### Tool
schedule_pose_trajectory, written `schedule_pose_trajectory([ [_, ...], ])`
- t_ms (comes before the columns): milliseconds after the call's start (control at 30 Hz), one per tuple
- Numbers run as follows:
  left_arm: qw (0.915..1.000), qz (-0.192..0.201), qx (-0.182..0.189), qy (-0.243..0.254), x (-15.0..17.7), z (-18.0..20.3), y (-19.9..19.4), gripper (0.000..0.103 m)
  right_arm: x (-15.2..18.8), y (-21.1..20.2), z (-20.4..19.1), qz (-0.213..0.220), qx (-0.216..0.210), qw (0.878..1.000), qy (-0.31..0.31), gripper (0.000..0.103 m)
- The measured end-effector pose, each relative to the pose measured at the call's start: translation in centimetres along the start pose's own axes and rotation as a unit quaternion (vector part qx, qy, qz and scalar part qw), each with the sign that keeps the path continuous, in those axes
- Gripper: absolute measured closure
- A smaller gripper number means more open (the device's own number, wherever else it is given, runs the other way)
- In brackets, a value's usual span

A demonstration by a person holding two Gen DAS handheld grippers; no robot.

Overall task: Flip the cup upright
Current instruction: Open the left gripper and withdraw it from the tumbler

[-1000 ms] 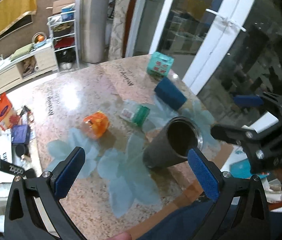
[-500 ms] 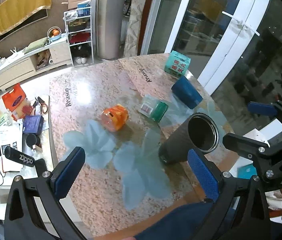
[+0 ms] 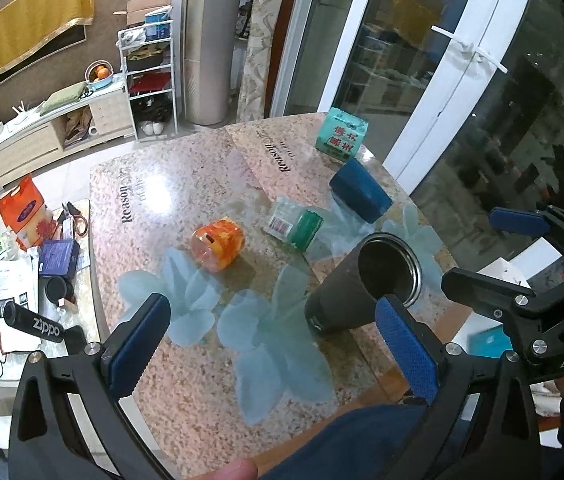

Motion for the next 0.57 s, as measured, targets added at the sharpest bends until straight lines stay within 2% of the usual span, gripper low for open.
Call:
schedule_pose_trajectory([
  [567,1.0000,0.000,0.007,0.004,-0.25,0.28,0.42,0.000,0.44,-0.16,0.16,-0.002,0.001,1.000,0.012,0.000],
])
Point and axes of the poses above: each gripper's, at about its wrist camera, not at the fingertips, and y roughly the way its jaws point, z to its right, x to its underside, the point moved 4 cm from there along y, roughly the way its jaws point, and after that the axes turned 8 degrees about -z, right-handed, at the moved point
